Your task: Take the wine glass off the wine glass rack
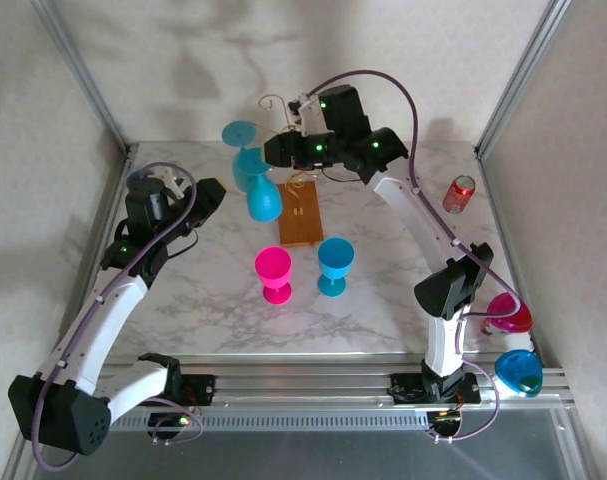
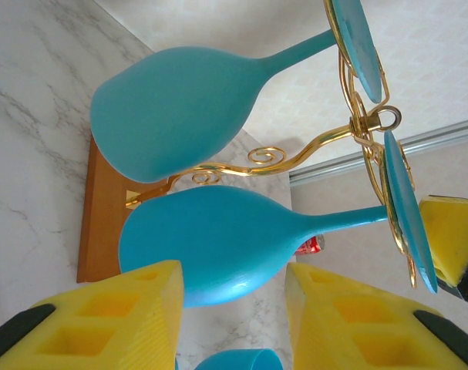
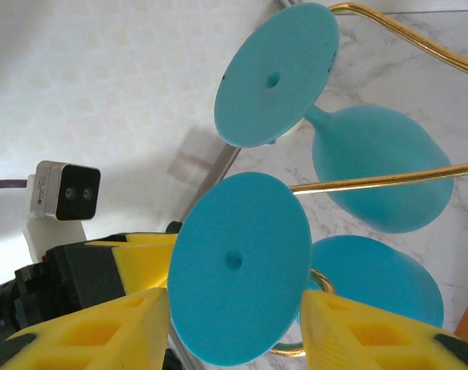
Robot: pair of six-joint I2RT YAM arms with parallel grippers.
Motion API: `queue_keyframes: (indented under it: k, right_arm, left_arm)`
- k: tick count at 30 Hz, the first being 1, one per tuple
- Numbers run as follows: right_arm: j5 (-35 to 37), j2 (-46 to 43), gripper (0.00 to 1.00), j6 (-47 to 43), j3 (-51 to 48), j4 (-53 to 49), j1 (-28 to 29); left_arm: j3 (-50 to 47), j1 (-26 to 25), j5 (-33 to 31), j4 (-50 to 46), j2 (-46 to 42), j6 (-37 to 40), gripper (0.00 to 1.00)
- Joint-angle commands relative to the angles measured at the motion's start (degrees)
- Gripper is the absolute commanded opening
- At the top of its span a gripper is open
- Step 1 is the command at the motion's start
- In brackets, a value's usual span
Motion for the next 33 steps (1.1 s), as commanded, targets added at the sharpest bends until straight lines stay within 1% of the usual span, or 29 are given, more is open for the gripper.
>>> queue_keyframes:
  k: [1,9,19,33]
  right_arm:
    - [-2.7,-0.6,0.48,1.7,1.9,-0.2,-0.4]
    - [-2.1,0.1,0.48,2.5,6.0,-5.0,-0.4]
    - [4.1,0.8,0.47,1.4,9.0,-12.5,-0.1]
    - [3.5,5.9,0.48,2.0,15.8,-15.2,0.5]
  left_arm:
    - [0.7,0.6,0.5,0.8,-1.0,0.6,0.39]
    - [0.9,0.6,0.1,0.4,-1.3,1.3,0.39]
    - [0.7,0.6,0.2,0.6,-1.4,1.2,0.39]
    - [0.5,0.7,0.0,0.5,-1.9,1.4,0.39]
